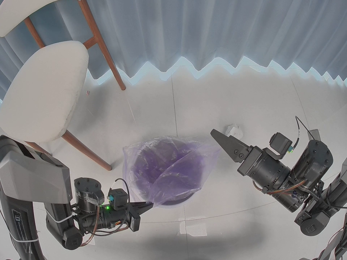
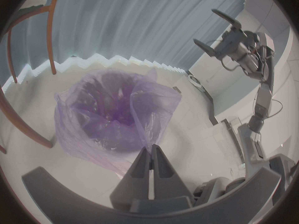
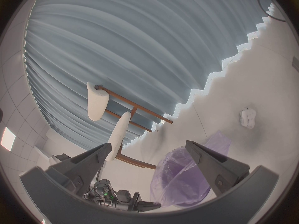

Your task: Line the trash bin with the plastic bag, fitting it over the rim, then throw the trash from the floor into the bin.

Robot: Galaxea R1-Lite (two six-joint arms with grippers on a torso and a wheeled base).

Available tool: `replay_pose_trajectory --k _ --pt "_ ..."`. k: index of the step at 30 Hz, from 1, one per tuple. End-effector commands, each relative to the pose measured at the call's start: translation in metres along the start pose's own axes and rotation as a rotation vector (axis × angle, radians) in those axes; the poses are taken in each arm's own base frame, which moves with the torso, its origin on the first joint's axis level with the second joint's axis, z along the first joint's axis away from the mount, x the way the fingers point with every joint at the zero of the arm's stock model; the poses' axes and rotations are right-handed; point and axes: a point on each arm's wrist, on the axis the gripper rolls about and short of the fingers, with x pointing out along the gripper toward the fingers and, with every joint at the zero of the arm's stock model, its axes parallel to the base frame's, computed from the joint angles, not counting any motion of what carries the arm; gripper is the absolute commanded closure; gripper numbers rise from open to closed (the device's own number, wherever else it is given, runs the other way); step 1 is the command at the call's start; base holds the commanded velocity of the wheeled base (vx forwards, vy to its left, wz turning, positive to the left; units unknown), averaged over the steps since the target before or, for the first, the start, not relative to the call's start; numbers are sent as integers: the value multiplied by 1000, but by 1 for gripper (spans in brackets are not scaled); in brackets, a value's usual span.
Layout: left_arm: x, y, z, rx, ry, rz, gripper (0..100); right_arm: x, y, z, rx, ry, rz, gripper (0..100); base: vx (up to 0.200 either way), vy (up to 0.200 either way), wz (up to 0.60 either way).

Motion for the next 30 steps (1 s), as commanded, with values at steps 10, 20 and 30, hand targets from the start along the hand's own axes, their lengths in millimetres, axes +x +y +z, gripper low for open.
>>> replay_pose_trajectory --k 10,20,30 --pt "-9 -23 -30 4 159 -74 100 7 -8 -9 0 15 -21 0 0 0 0" --pt "-11 -28 -45 22 236 -98 100 7 -8 -10 0 20 -23 0 0 0 0" --pt "-8 -30 -56 84 279 -120 100 7 -9 -11 0 23 -25 0 0 0 0"
